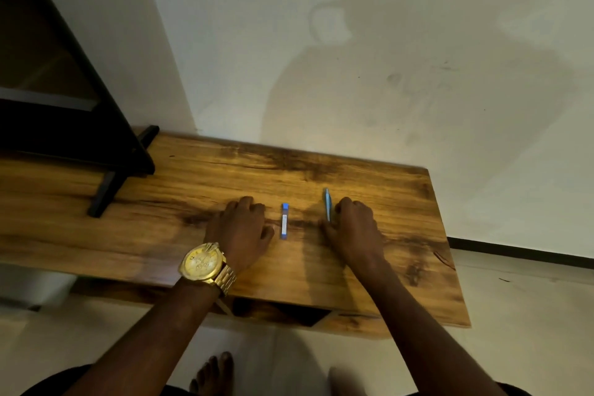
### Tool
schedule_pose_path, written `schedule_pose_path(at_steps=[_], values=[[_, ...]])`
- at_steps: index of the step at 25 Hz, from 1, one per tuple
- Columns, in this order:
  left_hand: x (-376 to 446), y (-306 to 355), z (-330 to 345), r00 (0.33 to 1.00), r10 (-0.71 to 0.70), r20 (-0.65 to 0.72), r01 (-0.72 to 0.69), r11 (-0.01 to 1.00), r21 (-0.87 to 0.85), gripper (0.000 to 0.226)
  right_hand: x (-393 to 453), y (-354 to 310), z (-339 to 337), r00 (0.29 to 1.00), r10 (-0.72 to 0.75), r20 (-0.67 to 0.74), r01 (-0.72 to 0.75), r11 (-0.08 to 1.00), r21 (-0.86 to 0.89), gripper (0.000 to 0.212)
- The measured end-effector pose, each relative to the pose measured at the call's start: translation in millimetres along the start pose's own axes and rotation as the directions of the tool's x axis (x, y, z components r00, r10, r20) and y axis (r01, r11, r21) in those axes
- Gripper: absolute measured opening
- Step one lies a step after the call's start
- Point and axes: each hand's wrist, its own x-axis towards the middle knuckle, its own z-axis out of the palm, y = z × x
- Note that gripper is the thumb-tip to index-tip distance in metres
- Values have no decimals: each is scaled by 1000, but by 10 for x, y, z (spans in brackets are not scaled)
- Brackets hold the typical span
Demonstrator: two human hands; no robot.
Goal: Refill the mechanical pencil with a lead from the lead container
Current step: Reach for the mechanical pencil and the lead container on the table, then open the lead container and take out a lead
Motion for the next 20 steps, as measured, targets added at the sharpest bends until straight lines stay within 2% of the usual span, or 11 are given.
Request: schedule_pose_path(at_steps=[3,5,6,8,9,10,12,18,20], values=[[51,48,-82,999,-32,-40,29,996,-78,43,60,-33,-44,998,-18,58,15,999,50,21],[81,59,-140,993,-69,-100,31,939,-343,36,-23,-40,-192,995,-8,98,-9,984,181,14],[101,69,-185,987,-95,-131,9,842,-540,31,-108,-43,-288,992,-9,123,-27,958,285,11],[99,134,-283,990,-98,-100,-39,500,-865,23,-396,-38,-467,989,-42,145,-34,873,486,5],[70,187,-324,997,-56,-58,-36,335,-941,23,-561,-50,-524,988,-67,137,-18,840,542,7],[48,245,-344,999,-7,-34,-31,243,-970,23,-696,-52,-545,988,-86,124,1,825,565,9],[23,337,-340,998,49,-39,-50,236,-971,24,-818,-61,-519,988,-108,114,29,837,546,9],[37,388,-319,999,-4,-54,-52,248,-967,18,-666,-77,-488,972,-170,164,73,876,476,3],[79,311,-351,995,-84,-56,-41,172,-984,14,-637,-29,-484,968,-178,180,85,900,428,3]])
